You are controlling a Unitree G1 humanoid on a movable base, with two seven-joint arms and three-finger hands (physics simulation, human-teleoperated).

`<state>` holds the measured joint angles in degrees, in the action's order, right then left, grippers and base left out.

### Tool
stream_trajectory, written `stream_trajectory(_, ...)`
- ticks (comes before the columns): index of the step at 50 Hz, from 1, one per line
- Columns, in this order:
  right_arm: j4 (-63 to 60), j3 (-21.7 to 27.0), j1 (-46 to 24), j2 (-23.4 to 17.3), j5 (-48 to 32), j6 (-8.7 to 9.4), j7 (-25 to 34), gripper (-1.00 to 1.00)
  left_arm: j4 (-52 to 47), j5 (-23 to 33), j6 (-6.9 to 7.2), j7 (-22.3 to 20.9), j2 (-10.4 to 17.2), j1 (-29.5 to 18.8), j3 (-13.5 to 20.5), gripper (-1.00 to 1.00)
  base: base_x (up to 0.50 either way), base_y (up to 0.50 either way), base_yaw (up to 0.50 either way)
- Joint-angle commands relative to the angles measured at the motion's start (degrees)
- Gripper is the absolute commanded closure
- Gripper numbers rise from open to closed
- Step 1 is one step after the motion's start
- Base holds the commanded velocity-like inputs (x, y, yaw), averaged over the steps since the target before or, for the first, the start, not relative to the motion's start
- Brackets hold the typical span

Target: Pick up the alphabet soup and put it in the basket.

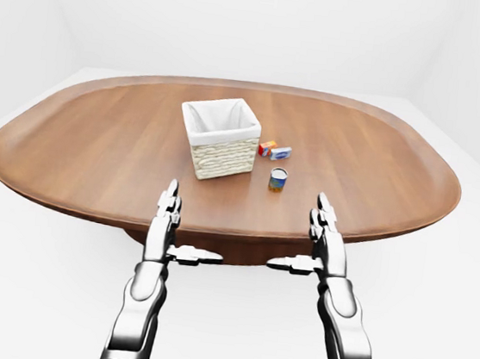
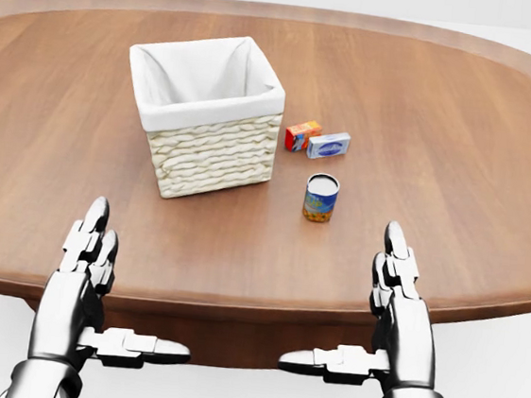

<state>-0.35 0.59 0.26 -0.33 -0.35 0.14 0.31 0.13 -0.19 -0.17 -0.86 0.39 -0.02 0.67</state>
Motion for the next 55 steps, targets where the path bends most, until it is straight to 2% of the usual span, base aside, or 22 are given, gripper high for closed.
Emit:
stream_trajectory(1, -0.87, 0.86, 0.49, -0.48, -0.81, 0.61, 0.28, -1.0, 0.08, -0.29, -0.24, -1.47, 0.59, 0.01, 0.98, -1.0, 0.0, 0.0, 0.0)
stream_trajectory(3, 1.99, 0.85, -0.58, -0.39, -1.32, -0.57, -0.46, -1.0, 0.66, -0.2, -0.35, -1.83, 0.53, -0.06, 0.71, -1.0, 0.0, 0.0, 0.0)
stream_trajectory(10, 0.39, 0.83, 0.22, -0.44, -0.1, -0.25, 0.81, -1.0, -0.41, -0.41, -0.02, -1.98, 0.67, 0.37, 1.12, -1.0, 0.0, 0.0, 0.0)
stream_trajectory(11, 0.12, 0.87, 0.04, -0.49, 0.2, 0.71, 1.09, -1.0, -0.98, -0.57, 0.19, -1.95, 0.92, 0.43, 1.61, -1.0, 0.0, 0.0, 0.0)
stream_trajectory(12, 0.11, 0.87, 0.03, -0.49, 0.21, 0.77, 1.11, -1.0, -1.01, -0.57, 0.2, -1.96, 0.92, 0.44, 1.65, -1.0, 0.0, 0.0, 0.0)
stream_trajectory(13, 0.67, 0.76, 0.04, -0.49, 0.02, -0.04, 1.18, -1.0, -2.68, -0.93, 0.94, -2.13, 1.06, 1.06, 1.99, -1.0, 0.17, 0.0, 0.0)
stream_trajectory(19, -0.03, 0.93, 0.18, -0.55, 0.68, 0.68, 1.79, -1.0, -5.06, -1.15, 1.62, -2.33, 1.08, 2.19, 2.45, -1.0, 0.22, 0.0, 0.0)
stream_trajectory(20, 0.13, 1.01, 0.09, -0.54, 0.94, 0.61, 1.98, -1.0, -9.05, -1.66, 2.45, -2.37, 1.11, 4.1, 3.02, -1.0, 0.36, 0.0, 0.0)
stream_trajectory(23, 0.05, 1.05, 0.1, -0.58, 0.97, 0.52, 2.06, -1.0, -12.69, -2.15, 3.42, -2.79, 0.98, 5.82, 3.68, -1.0, 0.38, 0.0, 0.0)
stream_trajectory(26, 0.04, 1.06, 0.1, -0.58, 0.97, 0.54, 2.07, -1.0, -12.77, -2.11, 3.46, -2.87, 0.91, 5.85, 3.75, -1.0, 0.39, 0.0, 0.0)
stream_trajectory(28, -0.23, 1.07, 0.09, -0.58, 1.34, 1.04, 2.4, -1.0, -17.56, -3.13, 4.38, -3.34, 0.78, 8.15, 4.85, -1.0, 0.4, 0.0, 0.0)
stream_trajectory(35, -1.2, 1.26, 0.53, -0.57, 1.53, 1.07, 2.24, -1.0, -23.95, -3.88, 5.17, -4.13, -0.14, 11.6, 5.99, -1.0, 0.4, 0.0, 0.0)
stream_trajectory(41, -0.71, 1.31, 0.28, -0.6, 1.39, 0.83, 2.08, -1.0, -31.13, -4.91, 4.77, -4.65, -1.74, 16.1, 6.62, -1.0, 0.41, 0.0, 0.0)
stream_trajectory(45, -0.76, 1.18, 0.39, -0.6, 1.24, 0.8, 2.15, -1.0, -38.06, -5.79, 4.23, -6.31, -3.03, 21.51, 6.65, -1.0, 0.41, 0.0, 0.0)
stream_trajectory(48, -0.78, 1.18, 0.4, -0.6, 1.22, 0.81, 2.15, -1.0, -38.2, -5.69, 4.25, -6.52, -3.24, 21.6, 6.74, -1.0, 0.41, 0.0, 0.0)
stream_trajectory(49, -1.32, 0.97, 0.92, -0.53, 1.14, 0.73, 2.28, -1.0, -41.58, -6.05, 2.96, -7.37, -3.97, 24.9, 6.26, -1.0, 0.42, 0.0, 0.0)
stream_trajectory(51, -1.34, 0.91, 0.98, -0.57, 0.91, 0.6, 2.34, -1.0, -42.88, -6.43, 2.46, -8.01, -4.52, 26.1, 6.48, -1.0, 0.41, 0.0, 0.0)
stream_trajectory(55, -1.33, 0.93, 0.97, -0.55, 0.89, 0.6, 2.36, -1.0, -42.93, -6.37, 2.47, -8.19, -4.69, 26.11, 6.57, -1.0, 0.41, 0.0, 0.0)
